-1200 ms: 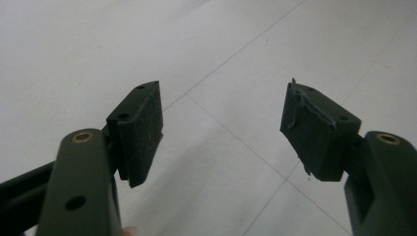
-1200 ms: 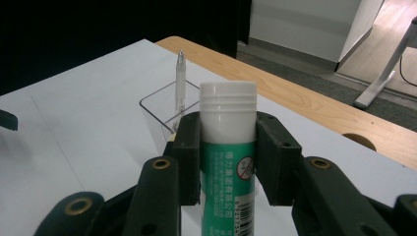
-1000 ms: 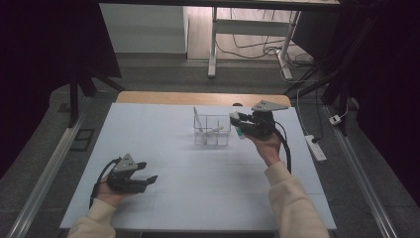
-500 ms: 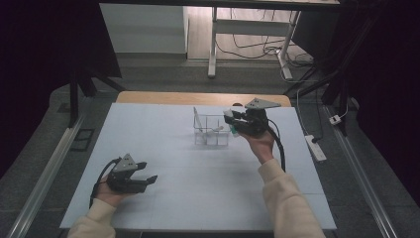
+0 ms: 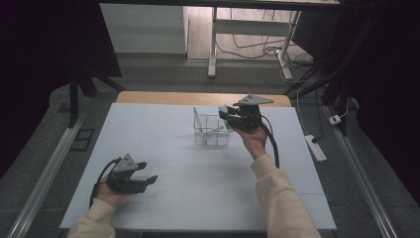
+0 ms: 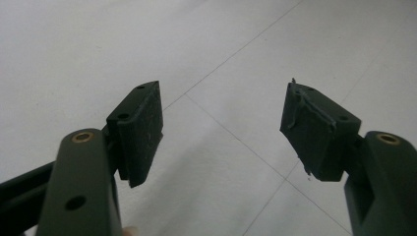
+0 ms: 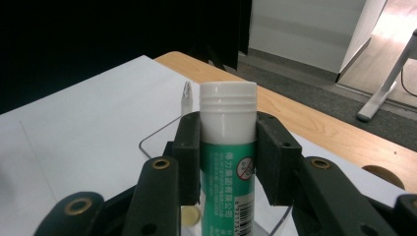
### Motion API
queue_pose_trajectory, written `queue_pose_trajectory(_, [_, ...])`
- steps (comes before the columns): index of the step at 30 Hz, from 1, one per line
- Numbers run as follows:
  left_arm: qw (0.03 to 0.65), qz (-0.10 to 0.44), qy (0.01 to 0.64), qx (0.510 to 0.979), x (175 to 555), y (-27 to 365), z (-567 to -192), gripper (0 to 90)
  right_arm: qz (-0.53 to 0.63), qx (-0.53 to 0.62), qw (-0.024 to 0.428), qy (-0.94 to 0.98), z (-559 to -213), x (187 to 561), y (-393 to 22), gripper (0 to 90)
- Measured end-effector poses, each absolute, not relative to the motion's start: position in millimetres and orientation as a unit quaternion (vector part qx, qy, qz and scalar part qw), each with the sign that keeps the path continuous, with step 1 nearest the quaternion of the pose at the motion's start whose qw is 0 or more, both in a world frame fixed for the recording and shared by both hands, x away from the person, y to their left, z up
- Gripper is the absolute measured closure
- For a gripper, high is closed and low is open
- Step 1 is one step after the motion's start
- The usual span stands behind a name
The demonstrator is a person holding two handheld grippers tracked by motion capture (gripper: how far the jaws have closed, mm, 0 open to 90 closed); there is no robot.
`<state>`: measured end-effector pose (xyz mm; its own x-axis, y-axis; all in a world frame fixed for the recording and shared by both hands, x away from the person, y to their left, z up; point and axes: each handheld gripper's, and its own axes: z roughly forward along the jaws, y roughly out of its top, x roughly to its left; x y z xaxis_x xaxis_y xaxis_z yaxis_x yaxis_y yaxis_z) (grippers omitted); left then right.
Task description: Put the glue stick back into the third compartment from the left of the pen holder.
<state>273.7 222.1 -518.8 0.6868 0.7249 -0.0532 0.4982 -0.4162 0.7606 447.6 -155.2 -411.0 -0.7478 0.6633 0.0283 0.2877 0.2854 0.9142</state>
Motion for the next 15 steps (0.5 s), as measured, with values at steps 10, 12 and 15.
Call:
queue_pose_trajectory(10, [0.395, 0.143, 0.368, 0.829, 274.3, 222.5, -519.2, 32.5, 0.518, 0.315, 0.197, 0.771, -413.7, 466.5, -151.3, 64.9])
queue_pose_trajectory(12, [0.395, 0.143, 0.369, 0.829, 274.3, 222.4, -519.1, 32.5, 0.519, 0.317, 0.198, 0.769, -415.3, 470.0, -149.4, 64.8])
queue_pose_trajectory(15, [0.395, 0.143, 0.368, 0.830, 274.4, 222.5, -519.1, 32.5, 0.522, 0.320, 0.196, 0.766, -417.7, 473.5, -146.4, 64.8])
